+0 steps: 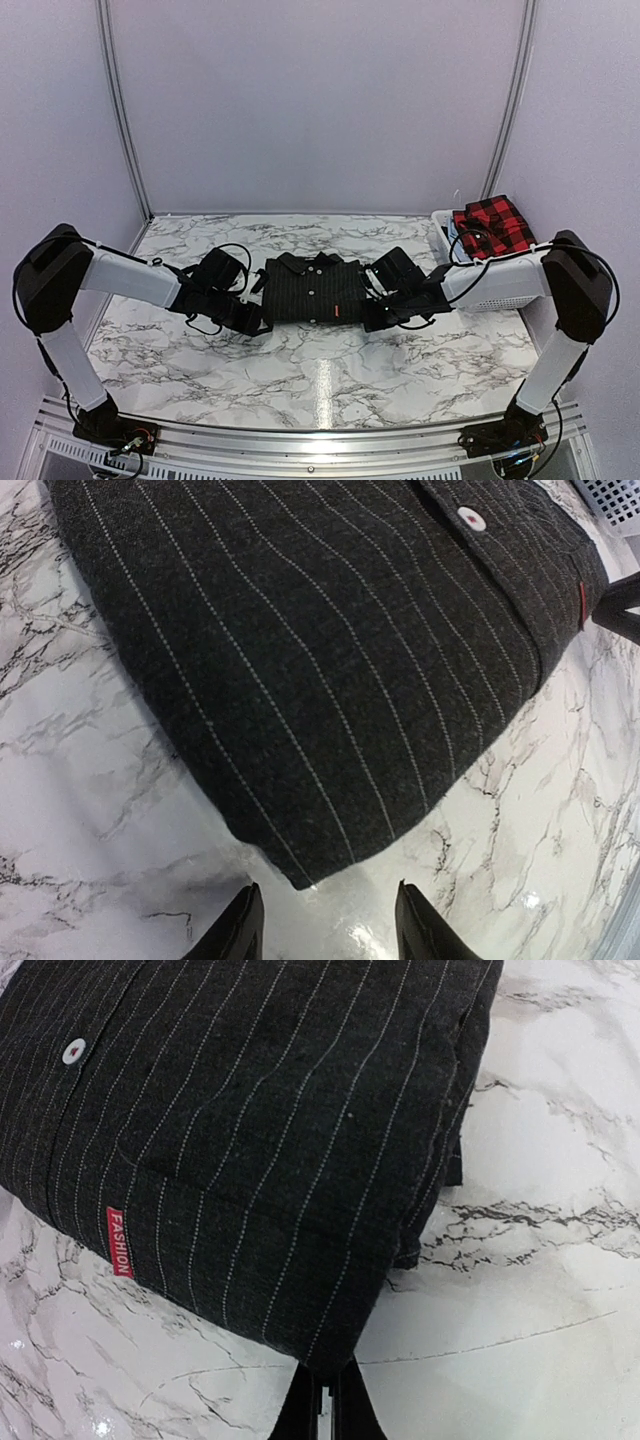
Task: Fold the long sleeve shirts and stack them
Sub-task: Move the square-folded shirt to the center of the board.
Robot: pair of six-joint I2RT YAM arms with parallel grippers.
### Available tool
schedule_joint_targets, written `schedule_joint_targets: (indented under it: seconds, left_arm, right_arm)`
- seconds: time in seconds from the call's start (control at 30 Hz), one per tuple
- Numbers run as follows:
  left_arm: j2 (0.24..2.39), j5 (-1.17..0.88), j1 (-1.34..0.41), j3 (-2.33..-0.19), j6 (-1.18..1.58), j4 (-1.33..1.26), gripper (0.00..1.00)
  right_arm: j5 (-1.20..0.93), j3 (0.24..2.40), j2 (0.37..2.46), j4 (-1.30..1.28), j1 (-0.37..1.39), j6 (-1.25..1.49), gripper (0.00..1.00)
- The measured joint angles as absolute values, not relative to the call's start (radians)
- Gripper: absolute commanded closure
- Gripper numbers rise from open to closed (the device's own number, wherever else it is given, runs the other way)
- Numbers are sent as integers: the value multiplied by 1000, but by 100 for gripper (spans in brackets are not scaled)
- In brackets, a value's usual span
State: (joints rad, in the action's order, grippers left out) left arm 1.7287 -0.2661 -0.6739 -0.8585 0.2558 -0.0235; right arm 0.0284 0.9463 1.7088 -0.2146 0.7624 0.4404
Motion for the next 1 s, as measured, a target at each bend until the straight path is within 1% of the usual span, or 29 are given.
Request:
schedule_joint_targets:
  seconds: [0.1,0.2,0.23,0.27,0.4,0.43,0.57,0.83,0.87,0.93,0.97,1.0]
  left_arm:
    - [1754,-245,-678,-877,247,-22,54]
    - [1771,-221,-682,-902,238,-21,58]
    - [1790,-187,-689,-929,223,-22,66]
    - [1792,-183,-689,-931,220,-22,70]
    - [1817,-165,-699,-977,185,28,97]
    - [1817,-159,-701,-985,183,39,100]
    - [1805,-146,-712,-1016,146,107,100]
    - [1704,-148,-755,-1045,135,289,99]
    - [1702,-152,-762,-1040,143,304,94]
    - [1701,-161,-775,-1021,166,322,87]
    - [1701,-168,-780,-1007,178,329,82]
    - [1701,-173,-786,-994,190,341,73]
  right_arm:
    - [28,943,1709,-218,760,440,100]
    - [29,943,1709,-218,760,440,100]
    - [29,943,1709,-218,759,437,100]
    - [29,943,1709,-218,759,437,100]
    - [29,944,1709,-220,759,432,100]
    - [29,944,1709,-221,759,430,100]
    - [25,944,1700,-238,759,412,100]
    - [-25,908,1632,-254,789,397,100]
    - [-33,890,1629,-251,802,400,100]
    - [-55,843,1629,-240,828,414,100]
    - [-71,817,1629,-236,838,419,95]
    - [-79,796,1627,-226,847,423,88]
